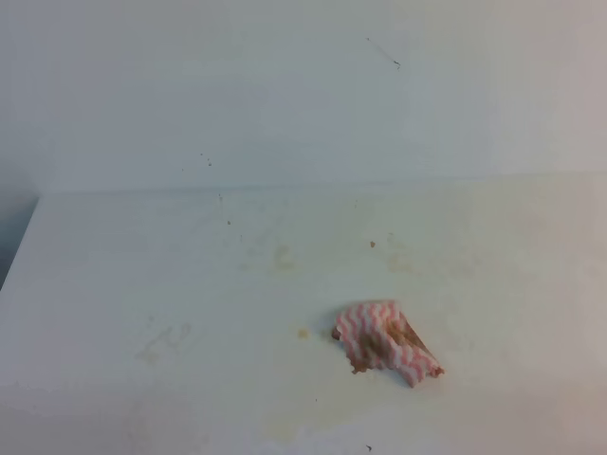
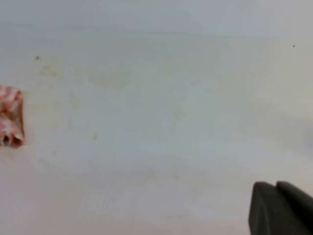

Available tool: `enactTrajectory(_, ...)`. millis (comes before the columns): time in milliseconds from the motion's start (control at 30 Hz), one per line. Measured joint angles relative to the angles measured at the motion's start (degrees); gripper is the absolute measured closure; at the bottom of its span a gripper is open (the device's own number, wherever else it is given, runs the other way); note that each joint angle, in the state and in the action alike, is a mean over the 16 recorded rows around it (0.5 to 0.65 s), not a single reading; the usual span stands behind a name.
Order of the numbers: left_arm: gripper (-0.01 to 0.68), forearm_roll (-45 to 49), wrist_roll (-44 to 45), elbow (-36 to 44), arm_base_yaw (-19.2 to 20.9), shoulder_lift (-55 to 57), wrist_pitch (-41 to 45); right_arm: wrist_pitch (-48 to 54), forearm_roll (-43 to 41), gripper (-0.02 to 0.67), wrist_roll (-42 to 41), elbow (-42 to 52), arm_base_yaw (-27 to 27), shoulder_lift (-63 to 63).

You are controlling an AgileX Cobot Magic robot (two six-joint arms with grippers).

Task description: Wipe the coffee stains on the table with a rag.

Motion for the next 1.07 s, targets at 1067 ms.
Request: enactTrajectory(1067,0.674,0.0,0.0,0.0,0.0,0.0,0.0,-0.5,9.7,0.651,-11.1,0.0,-6.2,0.0)
